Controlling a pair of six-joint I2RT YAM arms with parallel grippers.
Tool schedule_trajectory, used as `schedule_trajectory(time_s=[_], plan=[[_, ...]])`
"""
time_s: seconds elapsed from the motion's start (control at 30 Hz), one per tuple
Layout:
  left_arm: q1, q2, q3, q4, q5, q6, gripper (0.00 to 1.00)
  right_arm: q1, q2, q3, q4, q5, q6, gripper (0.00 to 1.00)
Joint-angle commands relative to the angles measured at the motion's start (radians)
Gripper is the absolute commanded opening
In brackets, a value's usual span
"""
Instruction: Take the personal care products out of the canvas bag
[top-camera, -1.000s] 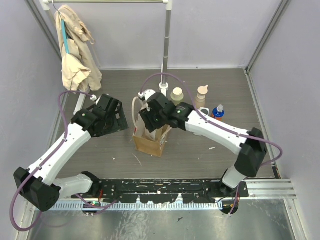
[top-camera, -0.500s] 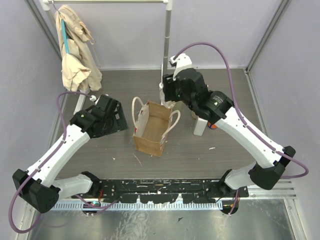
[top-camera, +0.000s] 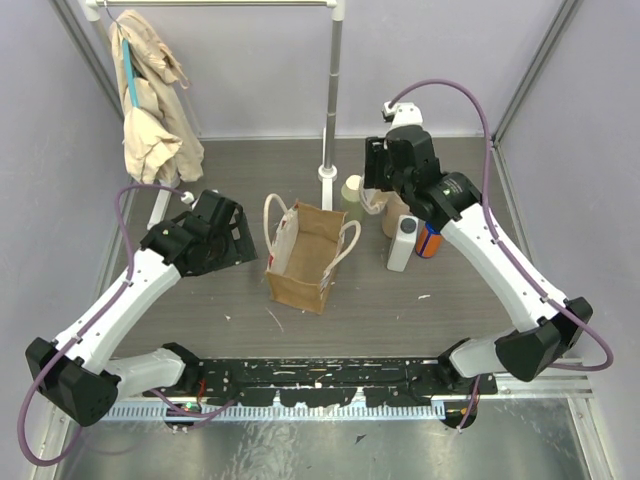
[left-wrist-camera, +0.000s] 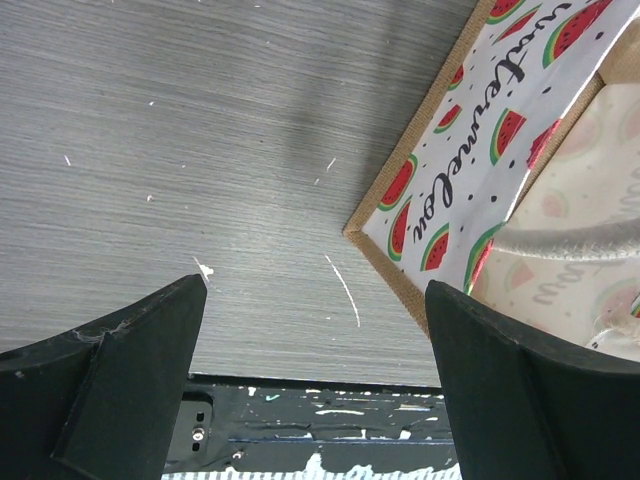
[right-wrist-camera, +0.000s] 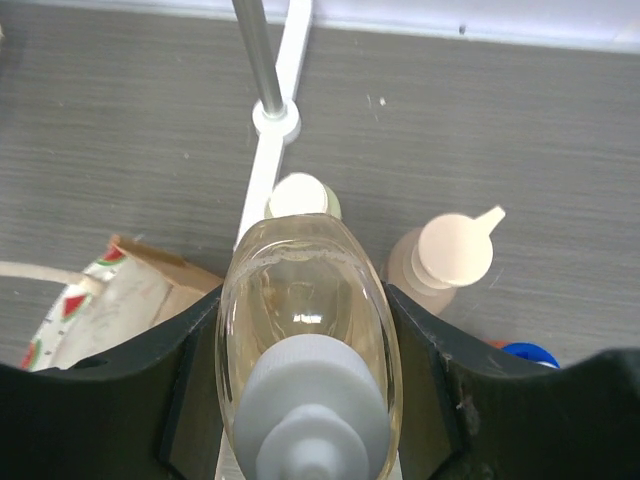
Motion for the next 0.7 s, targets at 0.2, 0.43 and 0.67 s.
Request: schedule_trajectory(time_s=[0.2,0.43,0.67], plan=[[0.005,0.003,-0.018,0.015,0.008,0.009,0.99,-0.046,-0.082,-0.246,0.259,-0.097,0.028,0.49],[0.005,0.022,-0.019,0.026,0.024,0.002,0.99,-0.046,-0.048,-0.353,0.331,-0.087,0.02,0.49],[0.005,0.016,-0.027,0.028,0.026,0.0,0.99,-0.046,-0.02,-0.488,0.451,-0.085,0.016,0.49]])
